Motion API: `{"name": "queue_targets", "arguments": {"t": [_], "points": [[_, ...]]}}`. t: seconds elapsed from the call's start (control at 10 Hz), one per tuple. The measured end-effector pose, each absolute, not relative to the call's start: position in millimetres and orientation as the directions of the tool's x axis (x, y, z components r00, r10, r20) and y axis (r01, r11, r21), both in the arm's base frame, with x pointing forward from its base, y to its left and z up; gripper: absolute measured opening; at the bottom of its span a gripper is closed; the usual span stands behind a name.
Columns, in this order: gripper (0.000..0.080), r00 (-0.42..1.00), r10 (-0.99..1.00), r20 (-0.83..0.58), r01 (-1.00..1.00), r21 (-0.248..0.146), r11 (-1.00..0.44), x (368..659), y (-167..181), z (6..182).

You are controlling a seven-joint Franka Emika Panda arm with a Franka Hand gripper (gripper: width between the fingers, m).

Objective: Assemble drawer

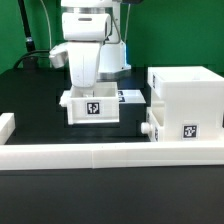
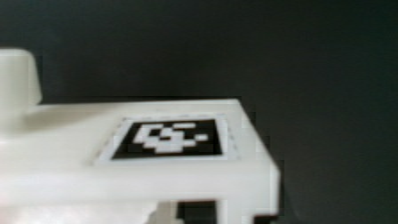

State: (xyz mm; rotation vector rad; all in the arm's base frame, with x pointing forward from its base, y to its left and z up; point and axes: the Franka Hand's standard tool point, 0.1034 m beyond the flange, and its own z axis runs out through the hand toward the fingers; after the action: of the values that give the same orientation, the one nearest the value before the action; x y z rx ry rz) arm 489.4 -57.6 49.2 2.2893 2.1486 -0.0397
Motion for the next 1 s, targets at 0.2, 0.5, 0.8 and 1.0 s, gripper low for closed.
{"name": "queue_targets", "arguments": {"t": [0.2, 0.5, 0.8, 1.0], "points": [[0.0042, 0.046, 0.999, -0.020, 0.999, 0.003, -0.046, 494.8, -51.9, 50.5], [0.0042, 0.049, 0.999, -0.021, 0.999, 0.001, -0.049, 493.3, -53.9, 49.4], [0.0042, 0.054, 0.998, -0.028, 0.999, 0.001, -0.054, 508.0, -40.5, 57.5], [0.0042, 0.084, 0.996, -0.027, 0.996, 0.005, -0.084, 521.4, -24.9, 59.4]]}}
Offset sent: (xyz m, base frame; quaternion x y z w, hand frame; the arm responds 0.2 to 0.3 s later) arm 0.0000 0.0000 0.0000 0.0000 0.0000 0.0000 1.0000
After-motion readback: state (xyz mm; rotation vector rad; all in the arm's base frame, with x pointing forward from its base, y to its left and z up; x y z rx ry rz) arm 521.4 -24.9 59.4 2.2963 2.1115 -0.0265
